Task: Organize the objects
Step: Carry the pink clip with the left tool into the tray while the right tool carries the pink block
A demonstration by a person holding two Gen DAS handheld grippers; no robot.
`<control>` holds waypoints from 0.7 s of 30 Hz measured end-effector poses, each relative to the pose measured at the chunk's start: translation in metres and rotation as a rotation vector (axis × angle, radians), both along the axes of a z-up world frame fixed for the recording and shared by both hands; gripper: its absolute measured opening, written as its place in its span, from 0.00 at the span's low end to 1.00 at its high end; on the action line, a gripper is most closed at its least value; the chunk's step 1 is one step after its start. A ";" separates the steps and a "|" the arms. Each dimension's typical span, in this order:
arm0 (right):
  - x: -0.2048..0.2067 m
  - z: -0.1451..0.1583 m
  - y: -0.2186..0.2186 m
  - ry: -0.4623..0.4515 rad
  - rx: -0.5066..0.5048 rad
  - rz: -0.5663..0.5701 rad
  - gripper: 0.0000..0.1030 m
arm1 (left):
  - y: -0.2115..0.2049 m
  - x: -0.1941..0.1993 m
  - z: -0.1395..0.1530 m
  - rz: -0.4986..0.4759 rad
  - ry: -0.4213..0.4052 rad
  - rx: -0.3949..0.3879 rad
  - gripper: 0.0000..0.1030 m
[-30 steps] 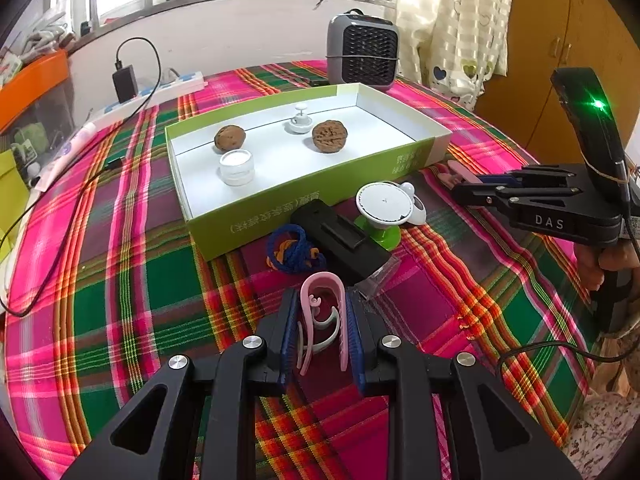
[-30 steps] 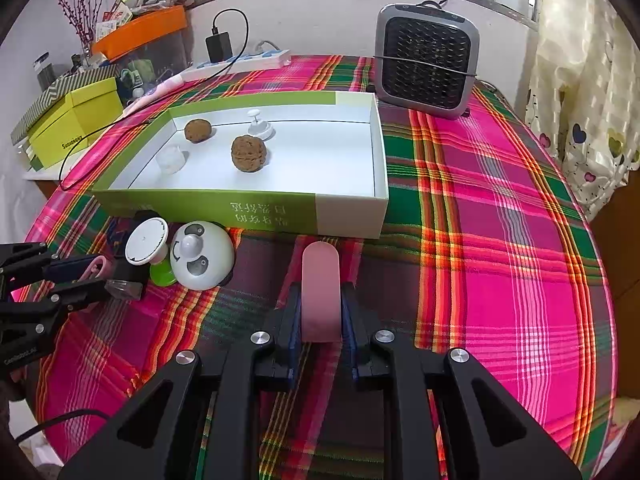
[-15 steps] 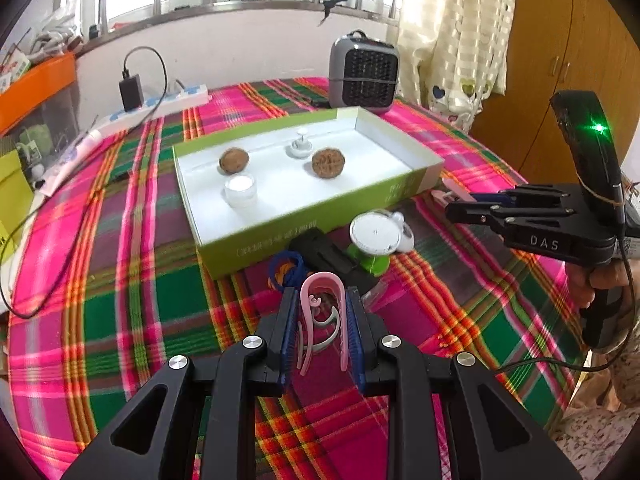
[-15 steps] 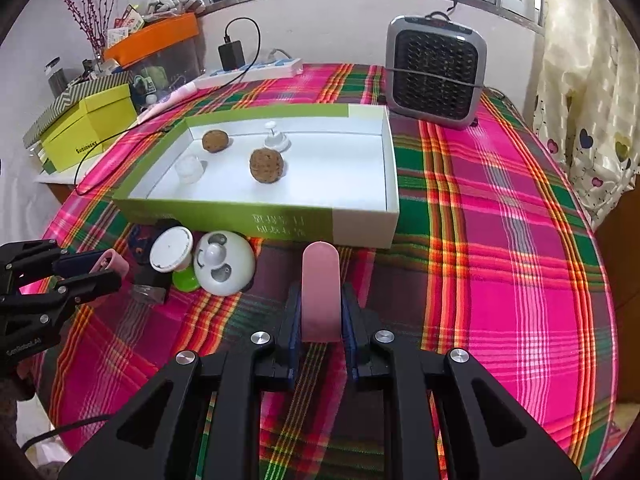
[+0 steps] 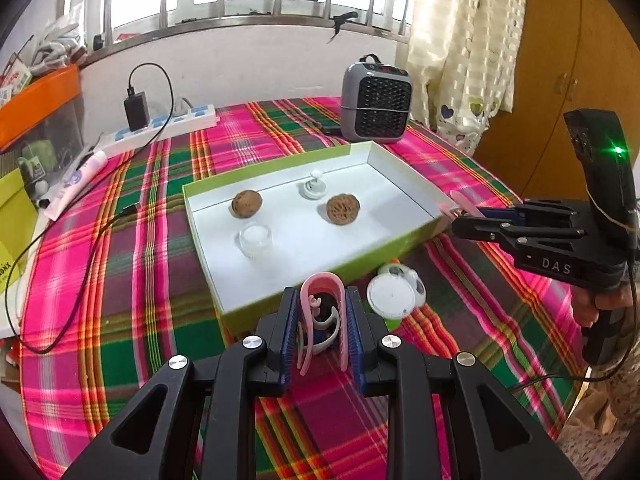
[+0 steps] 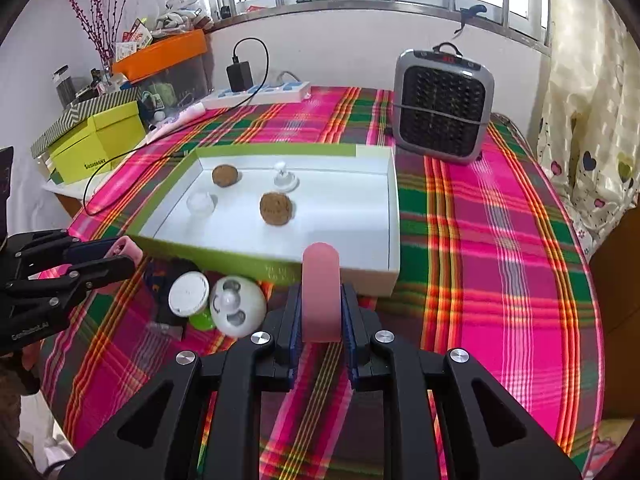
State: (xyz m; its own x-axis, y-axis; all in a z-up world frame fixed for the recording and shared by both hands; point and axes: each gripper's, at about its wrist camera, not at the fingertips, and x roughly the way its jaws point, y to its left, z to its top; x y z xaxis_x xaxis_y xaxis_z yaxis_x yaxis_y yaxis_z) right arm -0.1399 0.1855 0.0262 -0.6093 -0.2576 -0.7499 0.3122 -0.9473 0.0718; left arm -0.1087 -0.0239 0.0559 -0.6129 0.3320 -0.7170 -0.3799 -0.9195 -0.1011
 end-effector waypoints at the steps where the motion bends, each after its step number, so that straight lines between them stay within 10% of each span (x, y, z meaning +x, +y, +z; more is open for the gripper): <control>1: -0.002 0.001 -0.001 -0.001 -0.002 0.001 0.18 | 0.000 -0.004 0.000 0.005 -0.003 -0.001 0.21; 21: -0.087 -0.007 -0.021 -0.071 -0.024 0.047 0.18 | 0.022 -0.094 -0.008 0.029 -0.048 0.024 0.21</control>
